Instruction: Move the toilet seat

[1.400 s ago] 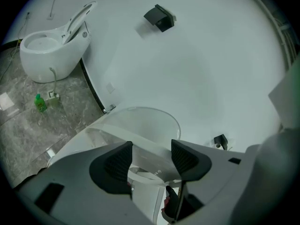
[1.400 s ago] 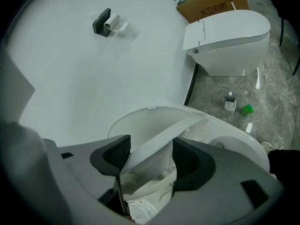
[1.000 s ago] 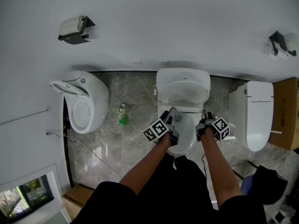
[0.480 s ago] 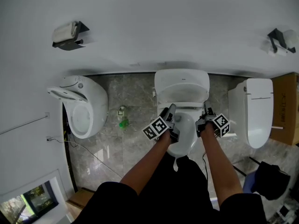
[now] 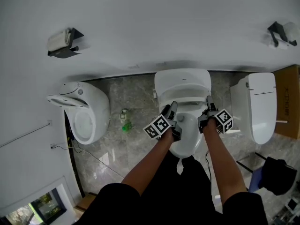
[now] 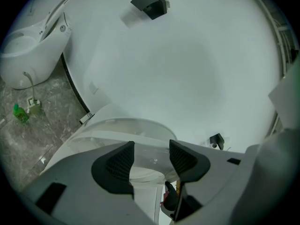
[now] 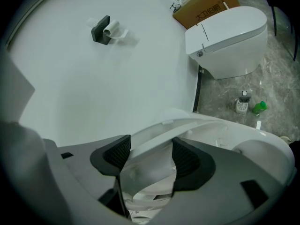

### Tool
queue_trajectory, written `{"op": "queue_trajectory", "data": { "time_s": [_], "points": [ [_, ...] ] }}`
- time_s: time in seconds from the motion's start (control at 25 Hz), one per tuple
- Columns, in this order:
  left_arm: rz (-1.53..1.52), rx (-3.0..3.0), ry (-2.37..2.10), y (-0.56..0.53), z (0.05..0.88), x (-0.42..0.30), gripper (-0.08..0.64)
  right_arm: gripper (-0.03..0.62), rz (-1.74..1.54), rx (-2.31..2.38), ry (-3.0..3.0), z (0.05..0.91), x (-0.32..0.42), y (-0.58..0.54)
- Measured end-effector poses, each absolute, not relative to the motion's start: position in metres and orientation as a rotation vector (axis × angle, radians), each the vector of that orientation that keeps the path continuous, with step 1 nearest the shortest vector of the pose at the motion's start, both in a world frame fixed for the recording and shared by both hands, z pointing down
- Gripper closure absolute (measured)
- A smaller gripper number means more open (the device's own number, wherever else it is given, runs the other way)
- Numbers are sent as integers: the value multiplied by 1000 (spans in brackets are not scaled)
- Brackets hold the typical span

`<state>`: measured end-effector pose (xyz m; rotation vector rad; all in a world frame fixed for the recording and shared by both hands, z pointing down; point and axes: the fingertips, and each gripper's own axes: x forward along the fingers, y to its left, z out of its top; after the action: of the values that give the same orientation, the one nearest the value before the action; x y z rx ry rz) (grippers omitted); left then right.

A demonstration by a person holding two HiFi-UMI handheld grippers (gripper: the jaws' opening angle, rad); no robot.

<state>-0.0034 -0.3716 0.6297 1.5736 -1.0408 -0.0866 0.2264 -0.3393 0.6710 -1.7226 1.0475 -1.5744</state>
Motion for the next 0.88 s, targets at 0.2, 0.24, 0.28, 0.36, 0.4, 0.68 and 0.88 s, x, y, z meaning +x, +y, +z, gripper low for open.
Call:
{"op": "queue_trajectory", "data": {
  "time_s": [0.2,0.24,0.28,0.36,0.4,0.68,0.88],
  "points": [
    [-57,1609,-1036,-385,633,-2,324,314,-1561,-1725,1028,673,228,-352],
    [-42,1622,-1037,-388,634,-2,331,314,-1557,-1724,1023,674,228,-355],
    [-26,1632,-1038,-392,635,-1,336,314,-1553,-1724,1021,675,229,-359],
    [-4,1639,-1034,-399,638,1,341,314,-1544,-1727,1016,677,232,-365],
    [7,1640,-1030,-401,639,2,341,314,-1539,-1729,1013,677,233,-367],
    [46,1675,-1018,-414,644,4,360,314,-1531,-1733,1001,681,235,-379],
    [33,1675,-996,-419,645,8,357,314,-1484,-1726,1004,680,237,-381]
  ]
}}
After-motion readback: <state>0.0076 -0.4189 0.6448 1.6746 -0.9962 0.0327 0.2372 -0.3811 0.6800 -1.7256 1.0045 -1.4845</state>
